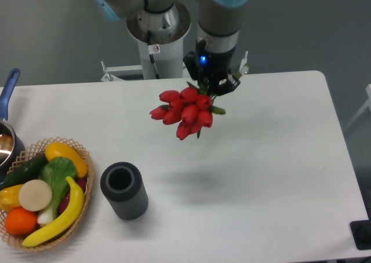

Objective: Place the flowers on the table
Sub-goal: 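Lower the held red tulip bunch toward the table beside the grey cup, then lay the tulips flat on the table and open the gripper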

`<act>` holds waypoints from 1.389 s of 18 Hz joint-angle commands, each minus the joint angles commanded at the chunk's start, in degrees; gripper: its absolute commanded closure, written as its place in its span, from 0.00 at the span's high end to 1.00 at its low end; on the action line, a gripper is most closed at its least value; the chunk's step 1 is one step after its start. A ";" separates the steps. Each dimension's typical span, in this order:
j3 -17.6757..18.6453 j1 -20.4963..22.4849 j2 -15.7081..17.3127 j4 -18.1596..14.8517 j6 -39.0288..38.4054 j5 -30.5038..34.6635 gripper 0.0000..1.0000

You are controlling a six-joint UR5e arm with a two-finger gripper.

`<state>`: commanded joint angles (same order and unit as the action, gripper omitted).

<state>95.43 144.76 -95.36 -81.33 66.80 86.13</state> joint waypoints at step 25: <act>10.31 -4.22 -3.09 17.70 -2.02 0.70 1.00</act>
<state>105.73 140.54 -98.45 -63.63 64.78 86.84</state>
